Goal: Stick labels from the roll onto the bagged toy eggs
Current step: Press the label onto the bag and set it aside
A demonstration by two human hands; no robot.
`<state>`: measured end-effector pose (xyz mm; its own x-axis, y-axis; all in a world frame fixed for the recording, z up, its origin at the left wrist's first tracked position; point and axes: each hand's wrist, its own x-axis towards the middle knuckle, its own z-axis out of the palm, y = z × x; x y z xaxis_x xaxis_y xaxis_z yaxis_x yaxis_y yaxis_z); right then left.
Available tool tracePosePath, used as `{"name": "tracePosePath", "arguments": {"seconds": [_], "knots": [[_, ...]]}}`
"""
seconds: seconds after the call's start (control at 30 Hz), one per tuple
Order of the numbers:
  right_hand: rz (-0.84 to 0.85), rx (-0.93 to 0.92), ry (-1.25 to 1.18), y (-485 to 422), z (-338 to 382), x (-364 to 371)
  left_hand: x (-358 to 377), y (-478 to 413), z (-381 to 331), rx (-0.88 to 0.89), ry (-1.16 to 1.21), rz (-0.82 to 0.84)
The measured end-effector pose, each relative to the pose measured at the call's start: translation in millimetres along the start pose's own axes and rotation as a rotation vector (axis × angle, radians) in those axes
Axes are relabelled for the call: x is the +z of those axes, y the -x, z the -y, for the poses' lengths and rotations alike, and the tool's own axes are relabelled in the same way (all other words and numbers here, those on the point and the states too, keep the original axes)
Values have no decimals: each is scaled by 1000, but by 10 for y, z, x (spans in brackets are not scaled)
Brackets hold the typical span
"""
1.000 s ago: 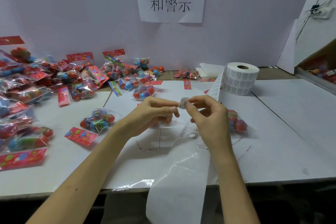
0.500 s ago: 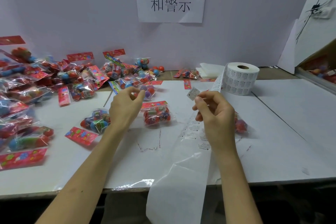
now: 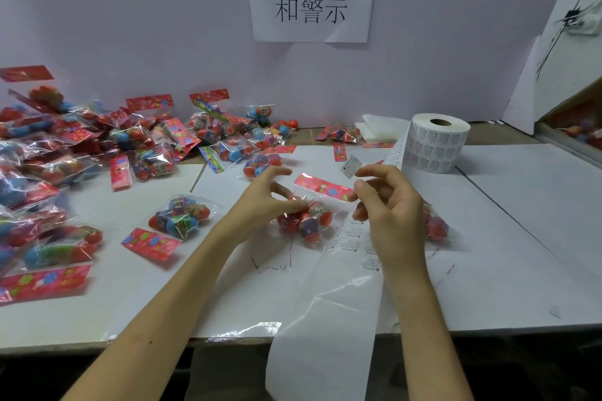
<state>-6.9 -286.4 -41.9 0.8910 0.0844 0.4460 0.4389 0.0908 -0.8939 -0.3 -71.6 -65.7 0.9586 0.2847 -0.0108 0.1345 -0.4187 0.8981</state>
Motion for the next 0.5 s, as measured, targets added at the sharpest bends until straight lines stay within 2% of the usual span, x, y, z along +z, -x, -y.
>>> {"name": "tracePosePath", "arguments": {"seconds": [0.23, 0.3, 0.37, 0.43, 0.5], "knots": [[-39, 12, -22, 4, 14, -6, -93, 32, -82, 69, 432, -74], [-93, 41, -86, 3, 36, 10, -130, 69, -127, 79, 607, 0], [-136, 114, -196, -13, 66, 18, -171, 119, -167, 112, 838, 151], [-95, 209, -283, -16, 96, 33, -205, 171, -174, 166, 969, 305], [18, 318, -322, 13, 113, 79, -219, 215, -185, 209, 977, 383]]}}
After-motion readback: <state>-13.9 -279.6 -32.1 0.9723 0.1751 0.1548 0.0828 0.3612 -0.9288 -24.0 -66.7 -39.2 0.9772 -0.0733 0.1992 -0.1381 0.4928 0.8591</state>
